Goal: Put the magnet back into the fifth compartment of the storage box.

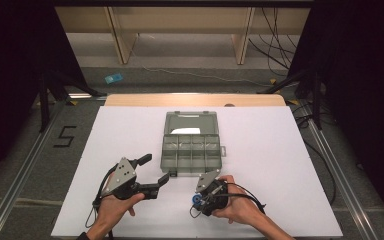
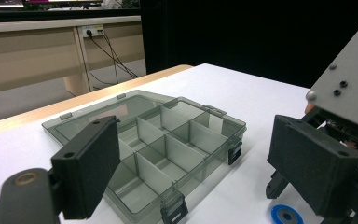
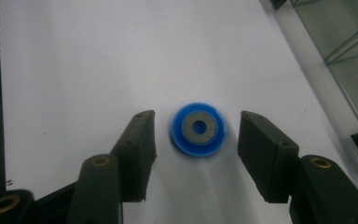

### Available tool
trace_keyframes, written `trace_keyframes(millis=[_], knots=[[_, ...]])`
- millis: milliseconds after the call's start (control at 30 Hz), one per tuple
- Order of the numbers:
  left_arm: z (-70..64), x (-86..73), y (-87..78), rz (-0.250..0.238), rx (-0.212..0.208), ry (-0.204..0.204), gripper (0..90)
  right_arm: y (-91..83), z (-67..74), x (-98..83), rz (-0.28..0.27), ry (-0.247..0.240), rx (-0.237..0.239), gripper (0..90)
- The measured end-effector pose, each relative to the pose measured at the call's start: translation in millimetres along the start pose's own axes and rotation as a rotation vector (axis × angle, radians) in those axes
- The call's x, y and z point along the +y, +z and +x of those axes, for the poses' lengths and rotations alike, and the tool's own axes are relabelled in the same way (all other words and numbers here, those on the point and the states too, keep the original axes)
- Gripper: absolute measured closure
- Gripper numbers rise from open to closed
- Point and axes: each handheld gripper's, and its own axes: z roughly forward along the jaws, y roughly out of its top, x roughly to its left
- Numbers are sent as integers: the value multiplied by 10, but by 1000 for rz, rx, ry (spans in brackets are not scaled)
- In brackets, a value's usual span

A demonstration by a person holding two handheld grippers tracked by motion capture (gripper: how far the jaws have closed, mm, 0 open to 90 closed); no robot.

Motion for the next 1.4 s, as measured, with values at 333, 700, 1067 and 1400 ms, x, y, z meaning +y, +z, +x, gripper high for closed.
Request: trace_keyframes(millis=[333,700,1067,1400], knots=[[2,1,-1,0,0,0,160,30,-23,33,23,3,16,496],[3,1,-2,1,1,-2,160,40,-39,100,58,-11,53,617],[7,3,-5,-1,1,-2,160,-33,-82,143,27,-18,30,621],[7,5,-6,-2,1,-2,160,-99,-123,165,-10,-4,8,621]])
